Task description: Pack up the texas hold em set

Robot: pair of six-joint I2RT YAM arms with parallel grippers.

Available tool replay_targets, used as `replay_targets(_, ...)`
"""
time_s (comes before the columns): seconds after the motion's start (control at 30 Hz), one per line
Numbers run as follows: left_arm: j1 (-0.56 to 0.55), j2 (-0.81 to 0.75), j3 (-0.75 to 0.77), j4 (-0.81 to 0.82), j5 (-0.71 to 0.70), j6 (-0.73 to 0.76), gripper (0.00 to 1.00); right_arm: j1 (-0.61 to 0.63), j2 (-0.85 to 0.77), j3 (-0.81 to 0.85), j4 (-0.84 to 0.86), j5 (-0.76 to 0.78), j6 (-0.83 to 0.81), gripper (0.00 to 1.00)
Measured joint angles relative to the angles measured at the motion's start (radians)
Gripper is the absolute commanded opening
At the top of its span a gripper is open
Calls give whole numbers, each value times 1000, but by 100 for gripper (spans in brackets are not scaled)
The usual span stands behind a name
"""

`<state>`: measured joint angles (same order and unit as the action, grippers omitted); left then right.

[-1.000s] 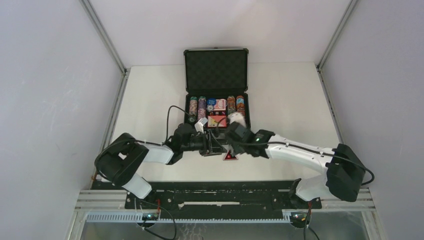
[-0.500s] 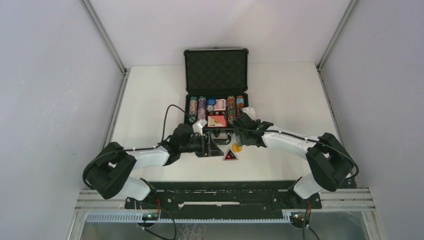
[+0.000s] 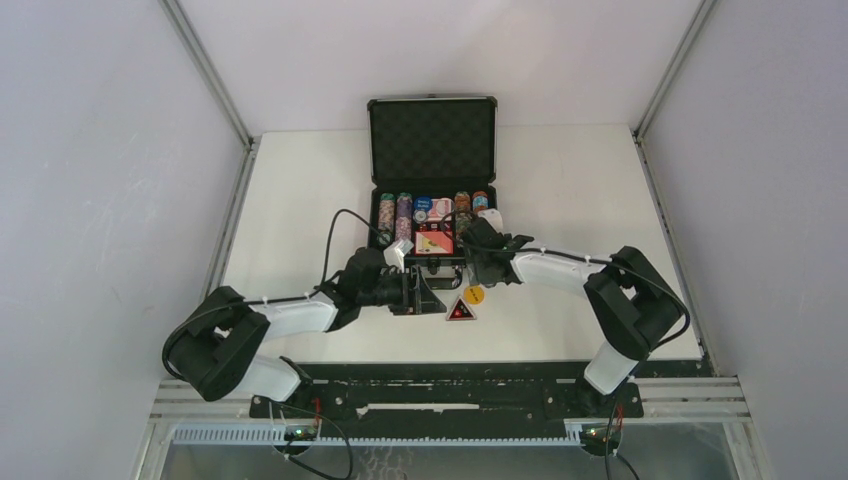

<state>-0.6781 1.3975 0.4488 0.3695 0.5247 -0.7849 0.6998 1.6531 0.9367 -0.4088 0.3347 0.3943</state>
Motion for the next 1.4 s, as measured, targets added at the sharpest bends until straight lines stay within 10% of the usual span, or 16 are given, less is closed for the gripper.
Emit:
replay_targets(0.53,0,0,0,-10,1,0,71,-5,-4,-49,69,-31,3,40)
replay_targets(1.4,0,0,0,-10,5,0,71,311,-224,-244,-26,-77,220,38)
